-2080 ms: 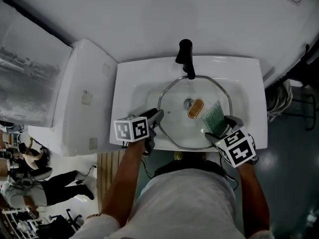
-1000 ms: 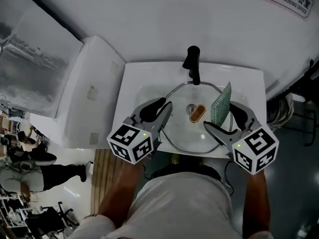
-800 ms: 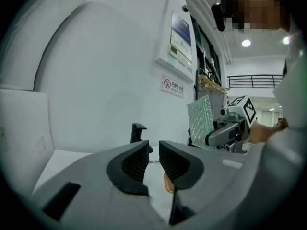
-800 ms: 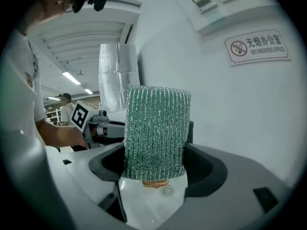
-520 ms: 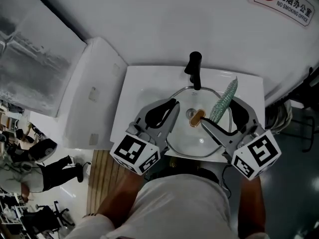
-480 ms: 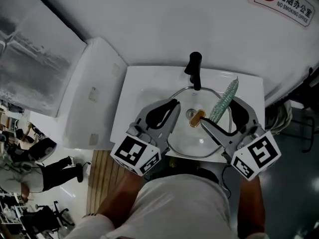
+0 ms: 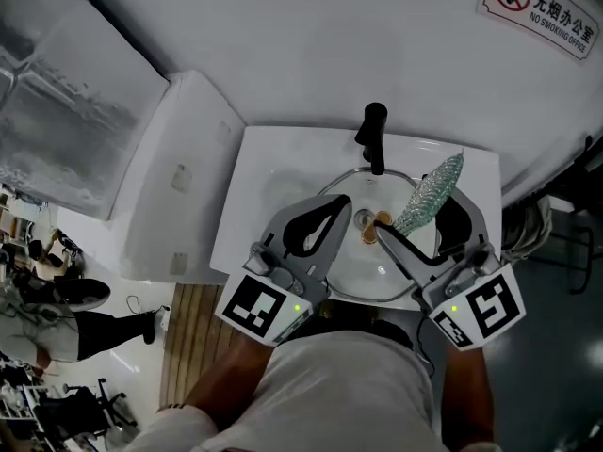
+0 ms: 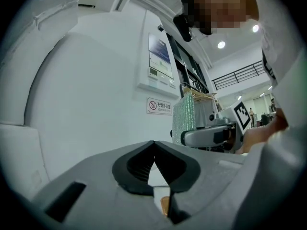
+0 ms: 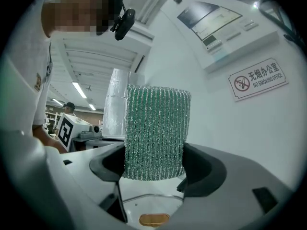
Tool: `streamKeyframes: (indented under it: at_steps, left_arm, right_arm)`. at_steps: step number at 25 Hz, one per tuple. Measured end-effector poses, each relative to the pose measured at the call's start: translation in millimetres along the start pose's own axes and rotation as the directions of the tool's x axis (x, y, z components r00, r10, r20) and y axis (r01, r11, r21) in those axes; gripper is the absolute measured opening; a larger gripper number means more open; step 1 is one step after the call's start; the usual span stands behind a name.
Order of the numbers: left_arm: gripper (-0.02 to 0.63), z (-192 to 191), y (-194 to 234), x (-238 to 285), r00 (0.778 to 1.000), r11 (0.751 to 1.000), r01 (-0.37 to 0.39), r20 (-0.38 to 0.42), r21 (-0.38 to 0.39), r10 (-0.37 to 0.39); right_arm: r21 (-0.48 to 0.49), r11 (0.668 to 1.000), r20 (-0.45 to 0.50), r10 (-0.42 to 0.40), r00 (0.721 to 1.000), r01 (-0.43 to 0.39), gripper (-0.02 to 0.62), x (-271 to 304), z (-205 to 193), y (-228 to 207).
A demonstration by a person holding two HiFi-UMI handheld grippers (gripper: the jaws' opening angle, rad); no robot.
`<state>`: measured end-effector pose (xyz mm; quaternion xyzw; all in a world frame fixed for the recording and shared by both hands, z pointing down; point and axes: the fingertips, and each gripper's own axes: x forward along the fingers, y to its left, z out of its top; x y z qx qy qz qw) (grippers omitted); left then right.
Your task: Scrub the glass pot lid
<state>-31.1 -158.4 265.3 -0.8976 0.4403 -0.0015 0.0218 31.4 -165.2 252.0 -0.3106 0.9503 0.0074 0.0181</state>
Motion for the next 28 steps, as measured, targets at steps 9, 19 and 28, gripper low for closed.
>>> streamKeyframes:
  at_steps: [9, 19, 28]
  left_arm:
    - [0.015, 3.4, -1.8, -4.9, 1.000, 1.000, 0.010, 0.004, -0.008, -0.010]
    - [0.015, 3.0, -1.6, -6.4, 1.000, 1.000, 0.027, 0.014, -0.006, -0.027]
    - [0.015, 4.8, -0.5, -10.1, 0.999, 0.999, 0.042, 0.023, -0.010, -0.041]
  right_arm:
    - [-0.035, 0.999, 0.022, -0.014, 1.000, 0.015, 0.348, 4.1, 3.9, 8.9]
    - [-0.041, 0.999, 0.009, -0.033, 0.999, 0.033, 0.348, 3.7, 0.6, 11.6]
    - [-0.045, 0.998, -0.005, -0.052, 0.999, 0.051, 0.348, 3.3, 0.0, 15.4]
